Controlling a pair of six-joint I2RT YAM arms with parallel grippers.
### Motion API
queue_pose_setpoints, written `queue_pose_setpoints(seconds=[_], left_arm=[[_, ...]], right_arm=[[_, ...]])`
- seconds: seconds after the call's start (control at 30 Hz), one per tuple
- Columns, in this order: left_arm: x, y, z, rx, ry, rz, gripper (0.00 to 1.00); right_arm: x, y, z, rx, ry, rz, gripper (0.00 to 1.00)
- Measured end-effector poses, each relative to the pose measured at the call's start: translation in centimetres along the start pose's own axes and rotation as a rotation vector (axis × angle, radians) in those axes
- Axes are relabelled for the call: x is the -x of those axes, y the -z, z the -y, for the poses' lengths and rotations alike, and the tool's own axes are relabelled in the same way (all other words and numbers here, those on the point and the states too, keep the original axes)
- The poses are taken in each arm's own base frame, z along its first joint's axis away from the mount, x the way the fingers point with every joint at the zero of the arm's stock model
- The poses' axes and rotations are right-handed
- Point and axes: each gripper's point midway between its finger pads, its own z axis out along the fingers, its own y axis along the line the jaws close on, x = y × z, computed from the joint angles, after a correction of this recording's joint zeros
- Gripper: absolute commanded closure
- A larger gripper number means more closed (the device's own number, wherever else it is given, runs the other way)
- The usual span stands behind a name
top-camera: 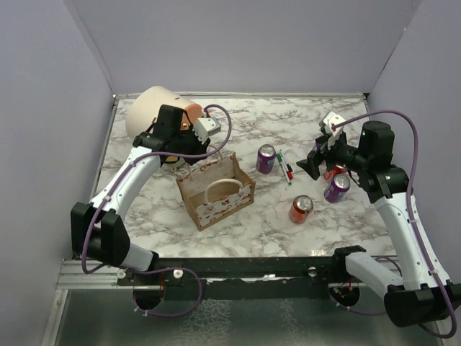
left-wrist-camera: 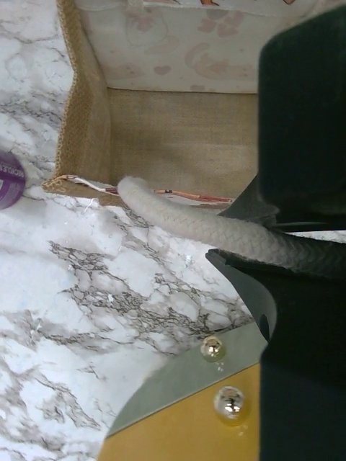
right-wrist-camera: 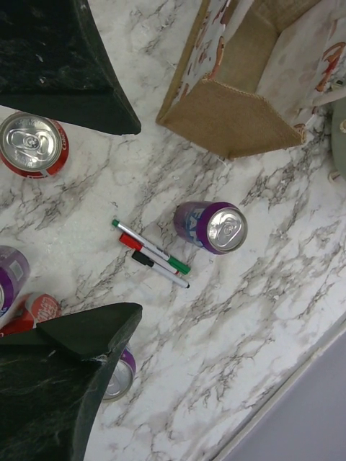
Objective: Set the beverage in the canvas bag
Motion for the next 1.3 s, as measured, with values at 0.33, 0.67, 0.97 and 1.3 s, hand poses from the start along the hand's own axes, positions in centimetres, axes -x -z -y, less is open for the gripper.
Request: queue_pose_setpoints(seconds=[0.33, 0.67, 0.97, 1.3], left_arm=[[2.7, -3.7, -0.2, -0.159, -0.142, -0.054, 0.70], [4.1, -2.5, 0.5, -0.180, -0.201, -0.049, 0.21], [6.0, 4.3, 2.0, -0.024, -0.260, 0.041, 0.02], [1.1, 5.2, 1.9, 0.133, -0.182, -0.002, 0.05]], right_arm=[[-3.9, -5.6, 0.5, 0.138, -0.059, -0.075, 0.00], [-9.2, -13.6, -0.8, 0.275, -0.083, -0.189, 0.00], [-10.8, -18.1, -0.9, 0.290, -0.003, -0.226, 0.00], [-12.2, -21.8, -0.4, 0.317, -0.012, -0.259, 0.15]])
